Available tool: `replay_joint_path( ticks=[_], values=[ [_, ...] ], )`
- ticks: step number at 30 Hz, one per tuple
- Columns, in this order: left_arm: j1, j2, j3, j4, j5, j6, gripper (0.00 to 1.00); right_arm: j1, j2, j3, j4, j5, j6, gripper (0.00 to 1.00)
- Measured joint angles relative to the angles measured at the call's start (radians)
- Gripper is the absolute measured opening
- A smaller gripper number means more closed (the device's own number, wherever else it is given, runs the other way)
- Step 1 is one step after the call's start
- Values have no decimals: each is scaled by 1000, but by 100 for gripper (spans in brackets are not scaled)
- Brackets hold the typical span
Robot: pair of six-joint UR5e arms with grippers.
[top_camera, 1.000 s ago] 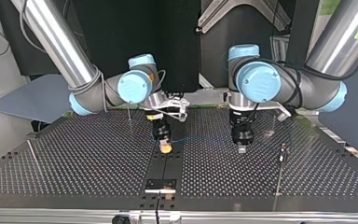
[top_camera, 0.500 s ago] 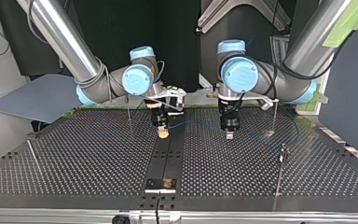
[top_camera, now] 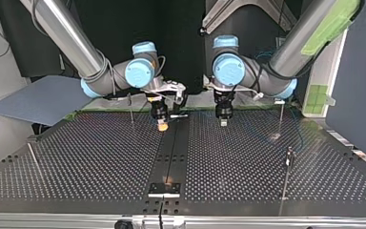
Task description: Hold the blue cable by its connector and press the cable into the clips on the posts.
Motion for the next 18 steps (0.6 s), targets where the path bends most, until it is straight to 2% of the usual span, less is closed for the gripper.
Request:
replay_joint_path(
  ticks=[5, 18],
  values=[
    [-13, -19, -33, 50, -1, -7, 2, -6, 0, 49, -48, 0, -1, 16],
    [-70, -107, -53, 153, -19, -19, 2, -21, 0, 174, -159, 10, 0, 16]
  ],
)
